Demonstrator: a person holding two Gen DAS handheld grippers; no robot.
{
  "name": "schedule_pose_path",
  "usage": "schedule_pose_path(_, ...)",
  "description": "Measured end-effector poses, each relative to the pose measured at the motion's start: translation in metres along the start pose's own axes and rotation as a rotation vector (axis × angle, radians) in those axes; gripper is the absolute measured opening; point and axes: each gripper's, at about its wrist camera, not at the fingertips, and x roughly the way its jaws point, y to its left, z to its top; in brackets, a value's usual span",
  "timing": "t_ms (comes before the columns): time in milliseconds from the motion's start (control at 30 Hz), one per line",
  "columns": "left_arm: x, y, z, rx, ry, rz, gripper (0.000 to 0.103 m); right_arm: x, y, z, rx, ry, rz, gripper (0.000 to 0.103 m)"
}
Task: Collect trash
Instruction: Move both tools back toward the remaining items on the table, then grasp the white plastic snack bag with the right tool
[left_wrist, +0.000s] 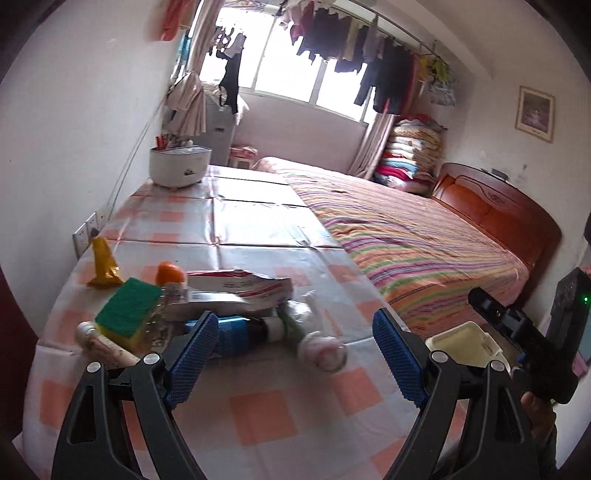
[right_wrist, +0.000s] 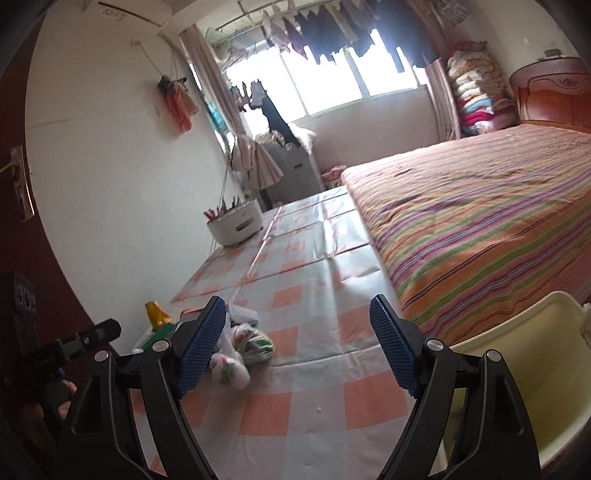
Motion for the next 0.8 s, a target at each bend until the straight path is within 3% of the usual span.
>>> schedule_pose_path(233, -0.015, 0.051, -0.003, -0.096, -0.01, 0.055, 0.083, 0.047, 0.051, -0.019, -0.107, 0.185, 0.104, 0.079)
schedule_pose_path(633, -0.032, 0.078, -0.008, -0.123, -0.023, 0.083, 0.083, 0.121, 0.089, -0.026, -0.265, 0.417, 0.057, 0.077)
schedule_pose_path(800, -0.036, 0.091, -0.01, -0.156, -0.021, 0.085, 0.083, 0.152, 0.087, -0.031, -0.31, 0.511, 0.02, 0.064)
